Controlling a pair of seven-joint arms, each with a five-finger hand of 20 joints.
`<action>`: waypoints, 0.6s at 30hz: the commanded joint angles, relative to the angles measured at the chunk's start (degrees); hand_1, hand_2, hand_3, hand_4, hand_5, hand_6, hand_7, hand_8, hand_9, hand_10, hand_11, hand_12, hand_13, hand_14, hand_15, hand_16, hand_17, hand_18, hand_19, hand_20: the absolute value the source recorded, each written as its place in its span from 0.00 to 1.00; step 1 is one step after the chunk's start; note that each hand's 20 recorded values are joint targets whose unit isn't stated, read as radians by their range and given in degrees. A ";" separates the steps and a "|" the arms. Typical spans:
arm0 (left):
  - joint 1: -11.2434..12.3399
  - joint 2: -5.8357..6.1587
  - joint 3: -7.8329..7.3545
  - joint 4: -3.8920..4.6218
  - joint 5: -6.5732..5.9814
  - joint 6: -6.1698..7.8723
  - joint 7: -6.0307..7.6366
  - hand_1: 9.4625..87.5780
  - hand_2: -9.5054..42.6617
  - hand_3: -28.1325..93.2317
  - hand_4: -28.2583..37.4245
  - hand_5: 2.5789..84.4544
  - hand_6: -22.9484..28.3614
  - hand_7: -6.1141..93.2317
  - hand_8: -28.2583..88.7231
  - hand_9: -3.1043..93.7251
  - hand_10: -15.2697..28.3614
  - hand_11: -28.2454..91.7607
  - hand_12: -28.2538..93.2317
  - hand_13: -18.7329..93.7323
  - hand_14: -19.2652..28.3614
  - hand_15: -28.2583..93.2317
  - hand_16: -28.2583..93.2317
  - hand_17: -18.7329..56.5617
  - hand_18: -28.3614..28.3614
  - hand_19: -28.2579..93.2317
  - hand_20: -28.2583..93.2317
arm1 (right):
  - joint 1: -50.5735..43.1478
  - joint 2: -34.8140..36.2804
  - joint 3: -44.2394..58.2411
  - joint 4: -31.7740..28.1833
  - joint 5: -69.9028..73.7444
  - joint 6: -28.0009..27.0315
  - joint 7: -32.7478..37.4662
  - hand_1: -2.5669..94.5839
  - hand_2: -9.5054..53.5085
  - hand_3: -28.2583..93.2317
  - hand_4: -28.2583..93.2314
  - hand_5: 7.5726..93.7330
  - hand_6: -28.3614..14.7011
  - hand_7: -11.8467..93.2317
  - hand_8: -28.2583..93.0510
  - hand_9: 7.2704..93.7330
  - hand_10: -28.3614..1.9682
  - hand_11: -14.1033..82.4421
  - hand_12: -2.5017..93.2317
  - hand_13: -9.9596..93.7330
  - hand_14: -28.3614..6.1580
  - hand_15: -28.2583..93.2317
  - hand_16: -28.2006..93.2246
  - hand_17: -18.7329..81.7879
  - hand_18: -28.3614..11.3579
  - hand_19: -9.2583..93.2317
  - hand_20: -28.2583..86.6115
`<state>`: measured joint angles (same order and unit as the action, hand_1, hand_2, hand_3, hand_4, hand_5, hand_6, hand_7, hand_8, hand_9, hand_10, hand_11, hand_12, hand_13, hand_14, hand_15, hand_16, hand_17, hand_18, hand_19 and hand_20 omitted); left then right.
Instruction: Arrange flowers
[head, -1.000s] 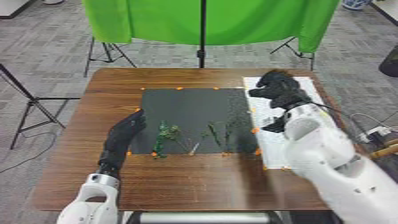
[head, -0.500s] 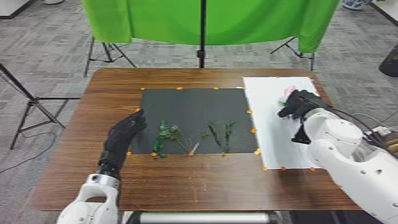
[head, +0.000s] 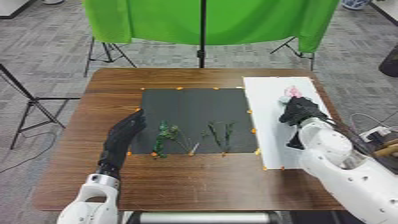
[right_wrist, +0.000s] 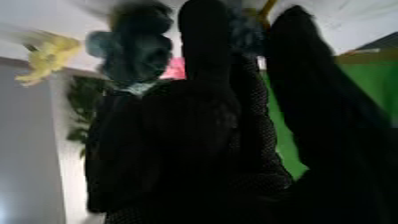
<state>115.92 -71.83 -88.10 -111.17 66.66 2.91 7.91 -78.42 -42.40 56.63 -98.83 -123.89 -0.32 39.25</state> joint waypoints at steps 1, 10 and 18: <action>1.12 -0.29 0.20 1.10 0.00 1.31 1.50 0.21 0.11 0.76 0.10 0.44 0.50 0.15 0.19 0.40 0.61 0.32 0.34 0.41 0.74 0.35 0.26 0.24 0.73 0.27 0.37 | 1.06 1.03 -3.31 1.68 -6.50 9.86 -2.58 0.66 0.00 0.64 0.14 0.83 0.66 0.30 0.36 0.95 0.65 0.32 0.50 0.98 0.78 0.73 0.53 0.83 0.38 1.00 0.77; 1.02 1.08 0.09 1.49 -2.51 8.51 8.01 0.21 0.11 0.76 0.09 0.45 0.50 0.16 0.19 0.41 0.61 0.33 0.34 0.41 0.73 0.36 0.26 0.25 0.73 0.27 0.37 | 8.86 4.15 -5.63 -4.95 -4.89 10.85 -5.55 0.67 0.00 0.65 0.13 0.85 0.66 0.32 0.36 0.96 0.66 0.30 0.52 0.98 0.80 0.74 0.53 0.84 0.38 1.00 0.80; 3.70 2.11 -5.00 0.89 -8.47 12.93 8.48 0.13 0.25 0.75 0.00 0.45 0.50 0.16 0.19 0.41 0.61 0.32 0.33 0.41 0.72 0.34 0.25 0.27 0.70 0.25 0.37 | 23.85 -3.51 -20.24 -6.63 4.42 7.97 -13.49 0.67 0.00 0.66 0.13 0.85 0.66 0.32 0.36 0.97 0.66 0.29 0.52 0.98 0.80 0.75 0.53 0.85 0.39 1.00 0.81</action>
<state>116.39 -70.80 -89.15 -110.80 62.88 12.35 16.51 -67.77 -38.19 47.05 -104.68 -124.32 9.89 32.45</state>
